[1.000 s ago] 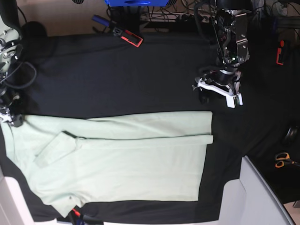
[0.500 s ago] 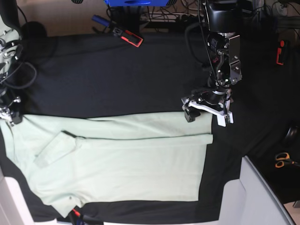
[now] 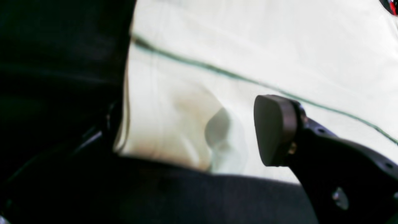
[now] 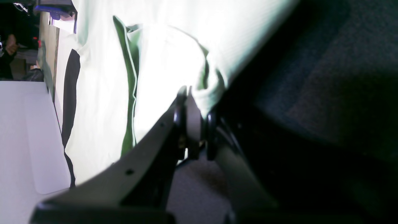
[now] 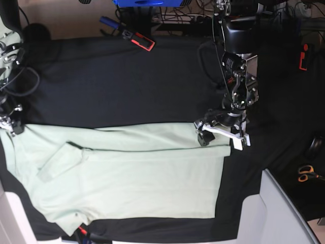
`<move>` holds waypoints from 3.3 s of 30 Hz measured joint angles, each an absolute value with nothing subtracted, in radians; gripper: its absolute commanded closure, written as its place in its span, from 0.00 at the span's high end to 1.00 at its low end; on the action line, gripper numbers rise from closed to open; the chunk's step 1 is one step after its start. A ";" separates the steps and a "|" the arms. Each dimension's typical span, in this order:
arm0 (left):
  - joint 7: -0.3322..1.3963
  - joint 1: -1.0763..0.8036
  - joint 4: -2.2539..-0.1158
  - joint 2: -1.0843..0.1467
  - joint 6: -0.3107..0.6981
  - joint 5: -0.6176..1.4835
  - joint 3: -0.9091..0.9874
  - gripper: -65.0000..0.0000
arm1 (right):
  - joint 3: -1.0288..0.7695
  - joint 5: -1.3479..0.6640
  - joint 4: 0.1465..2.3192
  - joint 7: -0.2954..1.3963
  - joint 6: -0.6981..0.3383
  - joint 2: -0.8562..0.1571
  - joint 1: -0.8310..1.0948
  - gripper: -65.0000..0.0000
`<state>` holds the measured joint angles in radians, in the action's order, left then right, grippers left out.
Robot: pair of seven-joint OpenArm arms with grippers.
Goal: Fold the T-shirt properly
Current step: 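Lower the left gripper and grasp the folded edge near its corner, then pull the folded edge back toward the arms with both grippers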
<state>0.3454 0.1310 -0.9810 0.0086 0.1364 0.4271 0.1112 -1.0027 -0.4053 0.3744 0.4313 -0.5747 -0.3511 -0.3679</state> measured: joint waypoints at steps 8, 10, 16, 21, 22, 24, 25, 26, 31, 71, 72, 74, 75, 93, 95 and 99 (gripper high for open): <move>0.269 0.141 -0.908 0.038 0.132 0.445 0.113 0.02 | -1.001 -0.405 0.374 0.431 -0.575 -0.351 -0.368 0.00; 0.270 0.141 -0.903 0.039 0.132 0.446 0.113 0.01 | -1.000 -0.405 0.374 0.431 -0.575 -0.351 -0.368 0.00; 0.272 0.141 -0.903 0.038 0.133 0.446 0.113 0.00 | -1.000 -0.405 0.374 0.431 -0.575 -0.351 -0.368 0.00; 0.271 0.133 -0.905 0.038 0.136 0.449 0.113 0.00 | -0.999 -0.406 0.375 0.431 -0.575 -0.355 -0.362 0.00; 0.269 0.128 -0.907 0.037 0.137 0.449 0.113 0.00 | -0.999 -0.406 0.375 0.431 -0.575 -0.356 -0.357 0.00; 0.272 0.110 -0.930 0.037 0.140 0.449 0.112 0.00 | -0.999 -0.406 0.375 0.431 -0.575 -0.359 -0.344 0.00; 0.280 0.096 -0.953 0.039 0.140 0.449 0.112 0.00 | -0.999 -0.406 0.375 0.432 -0.575 -0.360 -0.337 0.00; 0.291 0.079 -0.980 0.039 0.140 0.449 0.110 0.00 | -0.999 -0.406 0.376 0.434 -0.575 -0.360 -0.331 0.00; 0.366 0.002 -1.095 0.025 0.148 0.449 0.108 0.00 | -0.999 -0.410 0.376 0.434 -0.581 -0.360 -0.324 0.00; 0.492 -0.455 -1.522 -0.149 0.150 0.445 0.099 0.00 | -1.017 -0.485 1.071 0.785 -0.603 -0.152 0.080 0.00; 0.493 -0.461 -1.522 -0.151 0.151 0.445 0.099 0.00 | -1.021 -0.517 1.071 0.785 -0.601 -0.150 0.099 0.00; 0.489 -0.477 -1.522 -0.159 0.152 0.446 0.099 0.00 | -1.021 -0.557 1.071 0.786 -0.603 -0.148 0.138 0.00; 0.490 -0.485 -1.523 -0.162 0.150 0.445 0.099 0.00 | -1.021 -0.564 1.071 0.794 -0.602 -0.148 0.155 0.00; 0.493 -0.580 -1.556 -0.144 0.166 0.453 0.207 0.00 | -1.020 -0.582 1.071 0.803 -0.606 -0.148 0.189 0.00; 0.493 -0.580 -1.556 -0.144 0.166 0.453 0.207 0.00 | -1.020 -0.582 1.071 0.803 -0.606 -0.148 0.189 0.00; 0.493 -0.576 -1.556 -0.130 0.165 0.449 0.210 0.00 | -1.020 -0.582 1.071 0.803 -0.605 -0.148 0.189 0.00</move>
